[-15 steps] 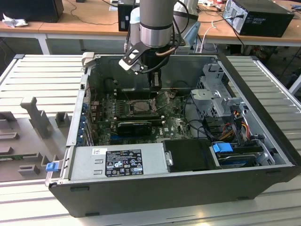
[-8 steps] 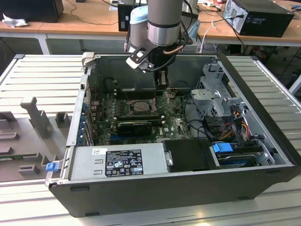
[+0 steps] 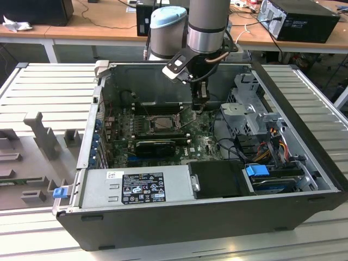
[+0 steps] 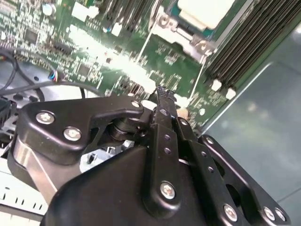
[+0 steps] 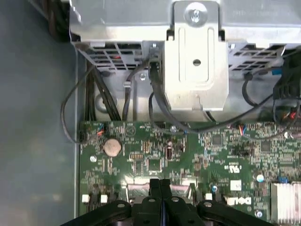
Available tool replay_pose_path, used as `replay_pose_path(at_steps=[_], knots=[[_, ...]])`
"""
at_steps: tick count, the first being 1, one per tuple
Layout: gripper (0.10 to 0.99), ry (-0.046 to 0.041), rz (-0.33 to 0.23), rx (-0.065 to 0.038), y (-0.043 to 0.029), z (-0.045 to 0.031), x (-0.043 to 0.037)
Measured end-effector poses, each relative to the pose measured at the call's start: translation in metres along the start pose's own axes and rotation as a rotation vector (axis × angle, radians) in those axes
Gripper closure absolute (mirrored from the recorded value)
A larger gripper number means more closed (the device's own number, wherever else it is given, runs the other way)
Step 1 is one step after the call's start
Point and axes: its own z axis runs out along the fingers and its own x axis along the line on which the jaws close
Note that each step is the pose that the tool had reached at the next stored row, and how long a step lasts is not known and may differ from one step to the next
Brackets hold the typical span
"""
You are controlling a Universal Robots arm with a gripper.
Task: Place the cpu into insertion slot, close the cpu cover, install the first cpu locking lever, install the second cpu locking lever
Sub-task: 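Close the cpu cover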
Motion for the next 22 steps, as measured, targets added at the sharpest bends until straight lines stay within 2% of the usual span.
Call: replay_pose_path(at_steps=[2,4,6,8,10,22], knots=[[0.980,0.0001,0.000,0.000,0.0058,0.0003,0.0000],[0.980,0.0004,-0.002,0.001,0.0162,0.0021,0.0002],[0.980,0.0003,-0.002,0.003,0.0182,0.0067,0.0001],[0.980,0.0003,-0.003,0.004,0.0181,0.0126,0.0000],[0.980,0.0003,-0.003,0.007,0.0169,0.0138,0.0000],[0.980,0.0004,-0.004,0.009,0.0041,0.0119,-0.0001]])
